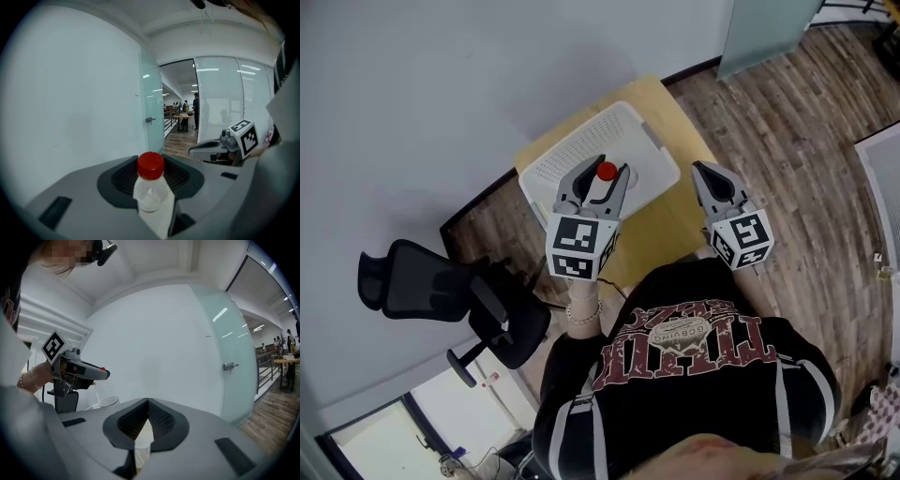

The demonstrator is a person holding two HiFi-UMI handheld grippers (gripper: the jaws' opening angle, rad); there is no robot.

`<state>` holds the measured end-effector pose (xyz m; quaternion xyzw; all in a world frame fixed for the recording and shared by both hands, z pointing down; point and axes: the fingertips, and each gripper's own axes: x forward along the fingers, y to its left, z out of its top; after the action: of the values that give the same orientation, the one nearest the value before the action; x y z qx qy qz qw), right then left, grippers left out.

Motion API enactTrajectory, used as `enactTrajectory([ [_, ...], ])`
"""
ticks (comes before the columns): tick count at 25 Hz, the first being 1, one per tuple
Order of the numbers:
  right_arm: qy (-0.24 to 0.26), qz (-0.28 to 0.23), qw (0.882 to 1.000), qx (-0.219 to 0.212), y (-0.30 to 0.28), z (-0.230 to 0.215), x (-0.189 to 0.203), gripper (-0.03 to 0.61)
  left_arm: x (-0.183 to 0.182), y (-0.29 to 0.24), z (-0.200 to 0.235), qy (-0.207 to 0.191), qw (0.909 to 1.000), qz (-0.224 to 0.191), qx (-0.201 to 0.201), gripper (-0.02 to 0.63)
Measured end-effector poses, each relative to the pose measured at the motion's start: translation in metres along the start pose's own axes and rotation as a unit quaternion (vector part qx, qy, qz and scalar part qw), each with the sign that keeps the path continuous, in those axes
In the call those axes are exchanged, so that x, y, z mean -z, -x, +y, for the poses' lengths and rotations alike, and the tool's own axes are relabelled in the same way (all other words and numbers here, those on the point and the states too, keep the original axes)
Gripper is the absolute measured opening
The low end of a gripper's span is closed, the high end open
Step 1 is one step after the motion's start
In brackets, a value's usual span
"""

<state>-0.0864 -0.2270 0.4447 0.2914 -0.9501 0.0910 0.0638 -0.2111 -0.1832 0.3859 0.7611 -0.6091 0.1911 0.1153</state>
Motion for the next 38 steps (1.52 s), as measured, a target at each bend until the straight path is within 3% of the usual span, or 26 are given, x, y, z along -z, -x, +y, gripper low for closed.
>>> enactTrajectory([
  [20, -0.012, -0.01, 0.999, 0.047, 0.025, -0.036, 0.003, 0.017, -0.048, -0.008, -0.058, -0.044, 0.9955, -0.027, 0.079, 0.184],
  [38, -0.024, -0.01, 0.992, 0.122, 0.073, -0.079, 0.009, 0.017, -0.059, -0.038, -0.128, -0.064, 0.9817, -0.033, 0.177, 0.184],
])
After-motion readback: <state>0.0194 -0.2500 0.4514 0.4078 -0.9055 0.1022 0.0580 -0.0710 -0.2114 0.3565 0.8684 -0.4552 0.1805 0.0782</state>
